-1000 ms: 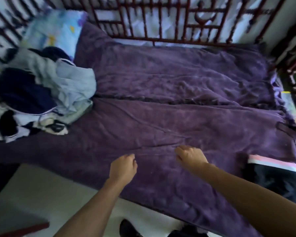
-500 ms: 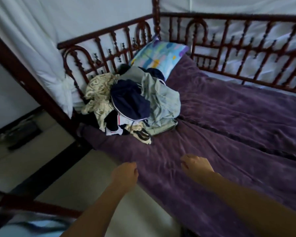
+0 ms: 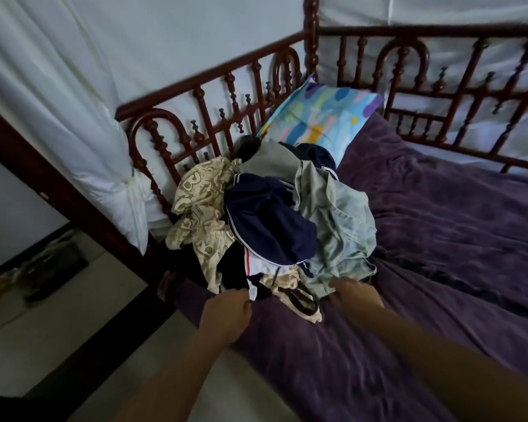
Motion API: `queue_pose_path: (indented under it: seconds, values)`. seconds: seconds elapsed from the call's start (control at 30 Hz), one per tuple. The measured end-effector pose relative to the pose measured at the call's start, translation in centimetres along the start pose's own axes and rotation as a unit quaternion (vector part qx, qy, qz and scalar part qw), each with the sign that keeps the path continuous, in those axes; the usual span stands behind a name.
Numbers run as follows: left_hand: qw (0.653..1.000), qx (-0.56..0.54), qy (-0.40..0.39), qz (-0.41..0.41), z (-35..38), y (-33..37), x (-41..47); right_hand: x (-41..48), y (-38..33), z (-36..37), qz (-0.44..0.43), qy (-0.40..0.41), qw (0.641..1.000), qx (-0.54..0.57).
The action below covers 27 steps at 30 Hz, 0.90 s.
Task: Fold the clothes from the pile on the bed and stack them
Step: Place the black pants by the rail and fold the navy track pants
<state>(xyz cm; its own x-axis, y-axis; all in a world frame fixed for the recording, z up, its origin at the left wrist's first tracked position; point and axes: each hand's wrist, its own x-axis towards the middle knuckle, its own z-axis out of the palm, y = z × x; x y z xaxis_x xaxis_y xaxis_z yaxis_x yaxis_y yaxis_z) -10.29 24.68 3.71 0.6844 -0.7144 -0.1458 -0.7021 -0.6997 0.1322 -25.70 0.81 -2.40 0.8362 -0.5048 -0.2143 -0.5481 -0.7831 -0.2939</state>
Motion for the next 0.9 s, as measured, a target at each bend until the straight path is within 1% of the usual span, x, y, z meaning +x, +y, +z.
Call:
queue_pose_path:
  seconds: [0.07, 0.2, 0.3, 0.43, 0.5, 0.63, 0.73, 0.77, 0.83, 0.87, 0.9]
  values:
    - [1.000, -0.017, -0.002, 0.003, -0.4, -1.7, 2.9, 3.0, -0.9, 0.0, 0.015, -0.010, 1.000, -0.001]
    - [0.998, -0.027, -0.043, 0.027, 0.0, -4.6, 7.8, 8.4, -1.9, -0.1, 0.048, -0.039, 0.998, -0.007]
    - [0.996, -0.029, -0.063, 0.052, 0.4, -5.9, 12.3, 12.3, -2.1, -1.2, 0.062, -0.019, 0.998, -0.015]
    - [0.990, -0.046, -0.092, 0.099, 1.4, -8.1, 19.5, 18.5, -2.4, -1.4, 0.134, -0.012, 0.990, -0.028]
    - [0.985, -0.046, -0.100, 0.132, 1.9, -9.3, 22.9, 22.0, -2.8, -1.3, 0.162, -0.023, 0.987, -0.013]
    - [0.974, -0.045, -0.125, 0.183, 3.0, -11.6, 28.4, 28.4, -4.2, -0.2, 0.179, -0.050, 0.983, 0.002]
    - [0.967, -0.022, -0.145, 0.208, 3.4, -13.0, 30.6, 30.7, -5.4, 1.3, 0.233, -0.105, 0.967, 0.008]
    - [0.965, -0.015, -0.148, 0.214, 3.4, -13.3, 31.0, 31.0, -5.9, 1.6, 0.246, -0.124, 0.961, 0.037]
    - [0.961, -0.021, -0.152, 0.230, 3.0, -13.6, 31.8, 31.1, -7.0, 0.8, 0.264, -0.133, 0.942, 0.160]
    - [0.957, -0.026, -0.154, 0.245, 2.8, -13.4, 32.2, 31.0, -7.7, -0.3, 0.278, -0.113, 0.921, 0.247]
    - [0.951, -0.030, -0.153, 0.267, 2.3, -13.0, 32.6, 31.0, -8.4, -1.6, 0.293, -0.083, 0.888, 0.344]
